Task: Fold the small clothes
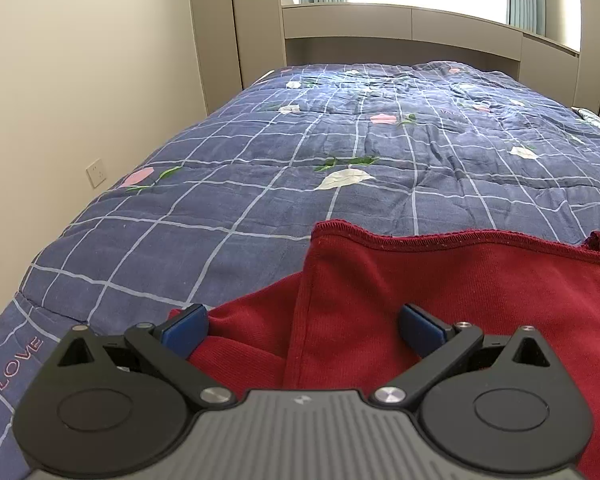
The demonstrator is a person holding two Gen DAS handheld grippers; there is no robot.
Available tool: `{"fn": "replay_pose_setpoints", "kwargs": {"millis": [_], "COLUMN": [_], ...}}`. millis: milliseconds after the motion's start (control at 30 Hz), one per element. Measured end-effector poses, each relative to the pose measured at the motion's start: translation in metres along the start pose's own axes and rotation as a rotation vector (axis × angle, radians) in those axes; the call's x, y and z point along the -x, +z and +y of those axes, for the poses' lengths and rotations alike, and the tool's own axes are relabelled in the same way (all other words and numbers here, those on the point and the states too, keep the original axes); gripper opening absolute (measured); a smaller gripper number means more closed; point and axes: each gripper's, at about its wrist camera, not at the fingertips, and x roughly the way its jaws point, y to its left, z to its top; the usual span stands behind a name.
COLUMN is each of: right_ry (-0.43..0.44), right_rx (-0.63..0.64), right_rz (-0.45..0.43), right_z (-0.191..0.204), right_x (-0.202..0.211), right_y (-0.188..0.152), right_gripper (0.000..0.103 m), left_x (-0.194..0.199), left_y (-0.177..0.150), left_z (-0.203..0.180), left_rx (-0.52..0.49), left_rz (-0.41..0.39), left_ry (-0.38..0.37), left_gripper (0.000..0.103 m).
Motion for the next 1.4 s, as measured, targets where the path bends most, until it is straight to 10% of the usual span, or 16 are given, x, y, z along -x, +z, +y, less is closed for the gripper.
{"fn": "replay_pose_setpoints", "kwargs": {"millis": [133,367,500,700,1100,1400], "right_ry": [0.073,0.161,0.045,-0.182,-0.247,-0.329], "right_rx": [-0.247,-0.400,-0.367,-0.358,-0.374,-0.376], "right_rz": [-0.026,-0.013,-0.034,-0.057,0.028,-0.015], "right_z": [-0.034,-0.062,-0.070,-0.106,-0.106,-0.107], "right_x": [0.005,-0.013,-0.014,-0.013,-0.052,-0.026], "right_y": [0.004,0.023,0.026,0.026,-0.008,-0.003], "right_gripper": [0.042,0.027,0.002,0.002,0.004,0.067], "left_x": [0.000,0.000,0.001,0.001,0.000,0.000], "left_y": [0.000,0.000,0.000,0.000,0.000,0.000], "left_z": [0.001,0.001,0.001,0.001,0.001,0.001], "left_rx": [0.003,0.007,0.007,0.008,0.010,0.016], "left_rz": [0.000,0.000,0.000,-0.001,-0.002,-0.002], "left_ry": [-0.003,-0.005,-0.005,-0.005,-0.007,-0.010], "left_gripper": [0.103,0.103,0.103,0.103,0.103,0.103]}}
